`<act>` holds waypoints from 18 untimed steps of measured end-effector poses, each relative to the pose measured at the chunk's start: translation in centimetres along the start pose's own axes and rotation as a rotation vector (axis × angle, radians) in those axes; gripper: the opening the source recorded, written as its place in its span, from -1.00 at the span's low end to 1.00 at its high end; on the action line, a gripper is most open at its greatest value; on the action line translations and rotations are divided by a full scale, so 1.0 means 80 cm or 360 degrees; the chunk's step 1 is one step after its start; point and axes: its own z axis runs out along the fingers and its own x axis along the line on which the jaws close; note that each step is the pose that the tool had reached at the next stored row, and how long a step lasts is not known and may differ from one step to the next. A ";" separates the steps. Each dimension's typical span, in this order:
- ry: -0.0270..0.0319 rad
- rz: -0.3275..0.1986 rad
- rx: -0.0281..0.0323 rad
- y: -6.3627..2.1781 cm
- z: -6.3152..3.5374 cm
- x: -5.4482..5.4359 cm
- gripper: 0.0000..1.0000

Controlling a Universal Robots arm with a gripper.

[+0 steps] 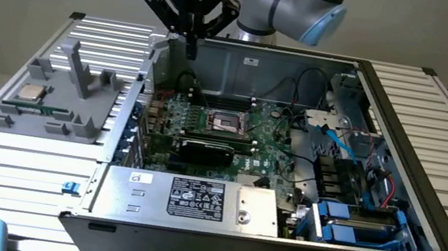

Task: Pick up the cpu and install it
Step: 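Reach for the cpu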

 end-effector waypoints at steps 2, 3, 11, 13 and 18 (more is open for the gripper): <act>0.00000 0.0000 0.00000 -0.001 0.000 0.011 -0.76; 0.00000 0.0000 0.00001 -0.001 0.000 0.017 -0.76; 0.00001 0.0000 0.00001 -0.004 -0.001 0.062 -0.76; 0.00001 0.0000 0.00000 -0.005 -0.001 0.074 -0.76; 0.00000 0.0000 -0.00001 -0.007 -0.002 0.102 -0.76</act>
